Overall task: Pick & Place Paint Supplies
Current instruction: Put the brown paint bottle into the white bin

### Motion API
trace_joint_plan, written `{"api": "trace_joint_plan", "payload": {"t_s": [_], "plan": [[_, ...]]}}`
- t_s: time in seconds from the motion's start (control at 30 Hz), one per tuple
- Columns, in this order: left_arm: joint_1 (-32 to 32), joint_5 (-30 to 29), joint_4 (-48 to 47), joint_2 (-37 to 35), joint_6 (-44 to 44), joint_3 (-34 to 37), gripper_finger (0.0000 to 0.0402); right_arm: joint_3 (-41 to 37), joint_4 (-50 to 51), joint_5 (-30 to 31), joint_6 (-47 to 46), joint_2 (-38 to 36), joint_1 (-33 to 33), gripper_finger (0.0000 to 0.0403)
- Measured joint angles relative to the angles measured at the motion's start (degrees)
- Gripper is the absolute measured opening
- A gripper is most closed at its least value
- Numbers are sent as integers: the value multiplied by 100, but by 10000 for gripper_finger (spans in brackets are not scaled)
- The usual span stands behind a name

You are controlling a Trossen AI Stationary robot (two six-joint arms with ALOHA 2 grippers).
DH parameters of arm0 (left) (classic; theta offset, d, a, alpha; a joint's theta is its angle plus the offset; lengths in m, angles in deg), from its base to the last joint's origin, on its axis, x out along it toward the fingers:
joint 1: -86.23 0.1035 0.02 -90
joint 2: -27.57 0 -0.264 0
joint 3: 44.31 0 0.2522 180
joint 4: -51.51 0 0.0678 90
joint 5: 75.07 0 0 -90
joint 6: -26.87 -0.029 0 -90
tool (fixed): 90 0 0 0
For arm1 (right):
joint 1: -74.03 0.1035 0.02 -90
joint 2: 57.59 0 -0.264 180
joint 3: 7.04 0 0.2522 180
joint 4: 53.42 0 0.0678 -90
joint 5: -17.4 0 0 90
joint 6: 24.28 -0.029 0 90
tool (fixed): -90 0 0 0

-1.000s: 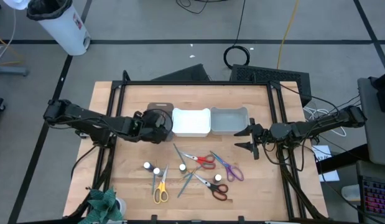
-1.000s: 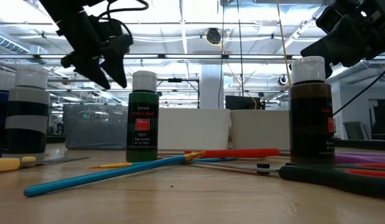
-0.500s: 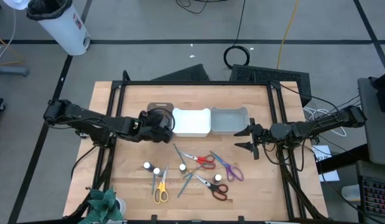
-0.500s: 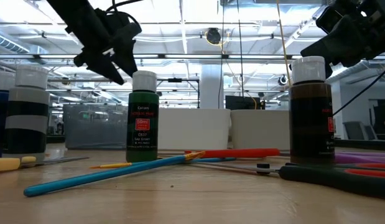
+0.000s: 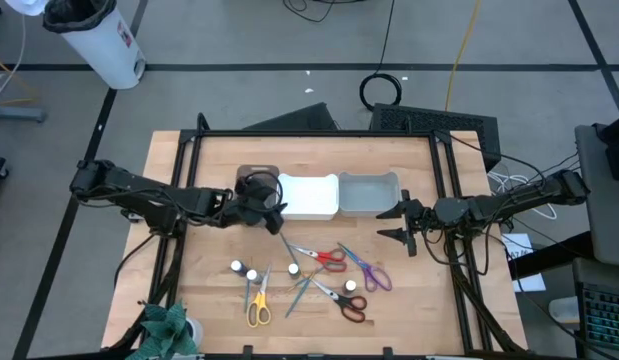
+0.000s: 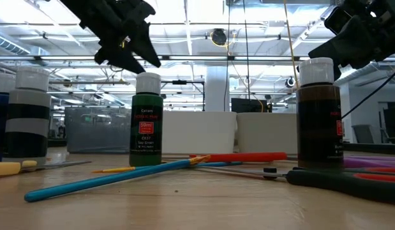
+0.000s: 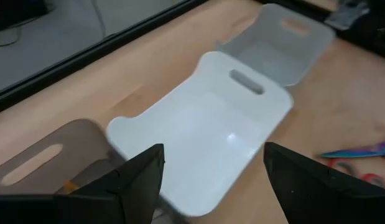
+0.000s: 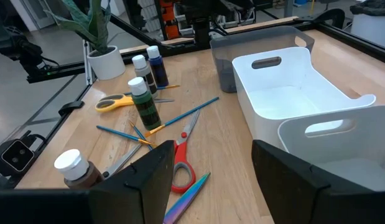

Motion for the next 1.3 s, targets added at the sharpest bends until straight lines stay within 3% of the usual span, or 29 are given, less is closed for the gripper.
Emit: {"api": "trace_joint_plan", "payload": {"t_s": [0.3,0.87,0.97,1.1,1.3], "plan": [[-9,556,622,0,-494,0,283,0,-2,0,-9,0,0,205],[-11,688,771,0,-1013,9,283,0,0,0,-9,-1,0,205],[-11,934,1340,0,-1322,260,283,-7,-18,0,-9,1,0,205],[39,1342,2207,0,-1585,615,283,-254,-457,0,-11,1,0,205],[90,1361,2332,0,-1584,660,283,-786,-1696,0,53,1,0,205]]}}
